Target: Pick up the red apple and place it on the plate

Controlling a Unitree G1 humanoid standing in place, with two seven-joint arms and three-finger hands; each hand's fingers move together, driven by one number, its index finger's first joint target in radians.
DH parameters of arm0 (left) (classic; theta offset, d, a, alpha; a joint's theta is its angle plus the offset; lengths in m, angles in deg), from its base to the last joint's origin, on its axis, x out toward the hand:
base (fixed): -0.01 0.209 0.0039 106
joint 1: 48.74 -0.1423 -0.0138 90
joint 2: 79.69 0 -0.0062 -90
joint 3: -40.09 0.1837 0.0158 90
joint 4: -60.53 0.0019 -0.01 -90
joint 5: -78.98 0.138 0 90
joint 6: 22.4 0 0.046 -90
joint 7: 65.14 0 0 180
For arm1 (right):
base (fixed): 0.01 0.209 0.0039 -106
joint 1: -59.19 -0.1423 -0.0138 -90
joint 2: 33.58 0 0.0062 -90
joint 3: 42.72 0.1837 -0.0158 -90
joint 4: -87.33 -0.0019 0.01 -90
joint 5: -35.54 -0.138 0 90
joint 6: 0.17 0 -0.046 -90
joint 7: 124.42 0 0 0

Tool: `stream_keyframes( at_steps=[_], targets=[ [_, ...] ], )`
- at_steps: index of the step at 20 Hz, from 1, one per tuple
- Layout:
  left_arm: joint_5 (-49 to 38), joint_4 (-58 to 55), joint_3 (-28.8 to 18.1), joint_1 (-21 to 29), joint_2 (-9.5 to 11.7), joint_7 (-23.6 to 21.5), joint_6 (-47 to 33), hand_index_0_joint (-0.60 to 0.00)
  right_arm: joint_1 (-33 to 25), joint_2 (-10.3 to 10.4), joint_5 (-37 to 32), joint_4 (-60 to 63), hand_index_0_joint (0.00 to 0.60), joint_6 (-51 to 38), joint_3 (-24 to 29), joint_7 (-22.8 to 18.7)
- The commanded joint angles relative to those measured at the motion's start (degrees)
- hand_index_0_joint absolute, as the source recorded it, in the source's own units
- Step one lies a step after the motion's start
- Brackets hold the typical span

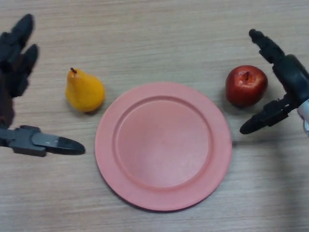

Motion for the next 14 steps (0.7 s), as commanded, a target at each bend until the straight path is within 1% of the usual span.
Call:
stream_keyframes(
  at_steps=[1,2,3,4,5,7,8,9,10,11,12,13,14],
  targets=[
    [-1.3,-2.2,-4.5,1.1,2.8,-0.6,-8.6,0.0,-5.6,-1.8,0.7,-0.6,0.15,-7.3,1.9,-6.9],
    [-1.3,-2.2,-4.3,1.1,2.7,-0.7,-8.6,0.0,-6.1,-1.7,1.4,0.4,0.25,-7.3,1.7,-7.5],
    [-1.3,-2.5,-4.0,1.1,2.8,-0.7,-8.0,0.0,-7.2,-2.2,4.5,3.0,0.401,-7.1,0.9,-9.4],
    [-1.2,-2.5,-3.7,1.1,2.8,-0.7,-7.6,0.0,-8.1,-2.6,7.1,5.1,0.501,-6.7,0.3,-10.8],
    [-1.5,-2.6,-3.3,1.9,2.8,-0.9,-6.4,0.0,-8.9,-2.7,9.0,6.1,0.6,-4.7,1.4,-12.6],
    [-2.6,-2.9,-3.5,2.5,2.9,-1.3,-5.1,0.0,-8.4,-1.8,5.4,1.8,0.6,-1.6,3.4,-11.8],
    [-2.8,-3.0,-3.5,2.6,2.9,-1.4,-4.8,0.0,-8.2,-1.9,5.0,0.1,0.6,-0.9,3.4,-11.7],
    [-2.8,-2.5,-3.5,3.0,3.4,-1.3,-5.0,0.0,-7.0,-1.6,3.5,-4.3,0.6,1.2,3.4,-10.1],
    [-2.6,-2.0,-3.5,3.2,3.8,-1.1,-5.4,0.0,-6.3,-1.4,3.3,-6.5,0.6,2.2,3.2,-9.7],
    [-2.3,-0.2,-4.0,4.4,4.9,-0.5,-6.7,0.0,-4.0,-0.4,1.9,-13.2,0.6,4.4,2.6,-6.9],
    [-2.0,0.3,-4.2,5.0,6.1,0.2,-6.4,0.0,-2.6,0.2,0.9,-16.9,0.6,5.4,2.5,-5.1],
    [-2.0,1.2,-4.3,6.2,7.1,0.8,-6.1,0.0,1.4,3.5,-4.7,-28.6,0.6,12.5,3.1,-0.4],
    [-2.0,1.4,-4.2,6.5,7.0,0.7,-6.2,0.0,3.3,5.5,-8.3,-34.8,0.6,17.6,3.5,2.3]
  ],
)
